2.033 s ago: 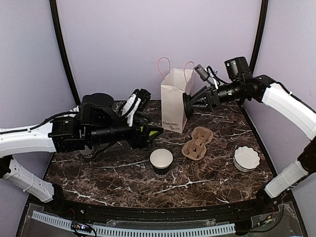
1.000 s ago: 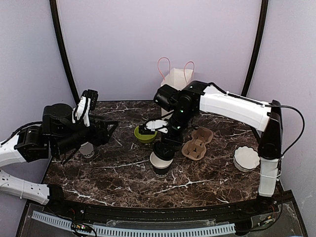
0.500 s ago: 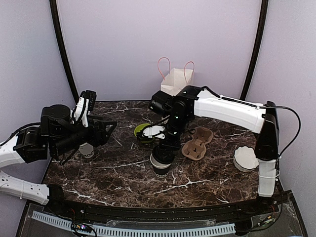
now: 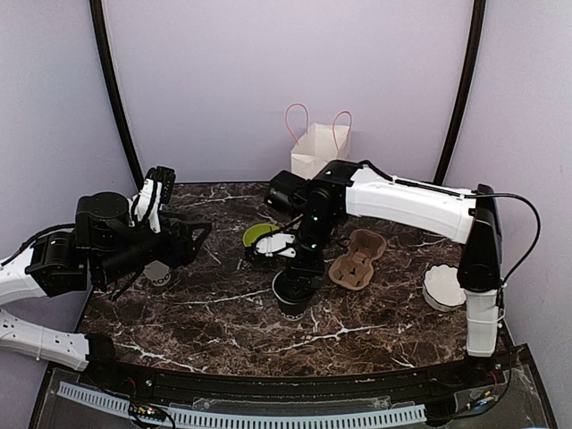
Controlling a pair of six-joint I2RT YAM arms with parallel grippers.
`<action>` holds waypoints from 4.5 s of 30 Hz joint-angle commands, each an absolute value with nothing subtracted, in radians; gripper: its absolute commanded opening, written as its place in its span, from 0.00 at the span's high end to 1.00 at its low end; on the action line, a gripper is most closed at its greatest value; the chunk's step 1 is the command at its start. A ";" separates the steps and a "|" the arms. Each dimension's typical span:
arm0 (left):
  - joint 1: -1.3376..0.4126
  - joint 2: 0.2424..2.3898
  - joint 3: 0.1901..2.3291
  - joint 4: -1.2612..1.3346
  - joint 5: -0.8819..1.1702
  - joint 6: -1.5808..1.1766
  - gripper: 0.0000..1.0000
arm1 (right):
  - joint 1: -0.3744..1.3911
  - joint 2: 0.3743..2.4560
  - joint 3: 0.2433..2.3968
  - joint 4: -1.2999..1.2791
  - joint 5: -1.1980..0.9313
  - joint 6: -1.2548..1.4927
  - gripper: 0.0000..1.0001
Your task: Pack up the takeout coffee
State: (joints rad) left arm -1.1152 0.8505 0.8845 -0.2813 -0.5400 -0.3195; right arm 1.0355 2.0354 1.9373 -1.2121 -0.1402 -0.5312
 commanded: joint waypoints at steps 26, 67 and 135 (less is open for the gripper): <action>-1.016 1.270 1.025 -0.352 -0.151 -0.613 0.44 | 0.849 1.575 1.393 -0.891 -0.257 -0.417 0.28; -0.932 1.398 0.901 -0.107 0.050 -0.716 0.34 | 0.841 1.759 1.462 -0.779 -0.305 -0.380 0.36; -0.884 1.539 0.900 -0.095 0.151 -0.771 0.71 | 0.669 2.015 1.441 -0.792 -0.705 -0.119 0.72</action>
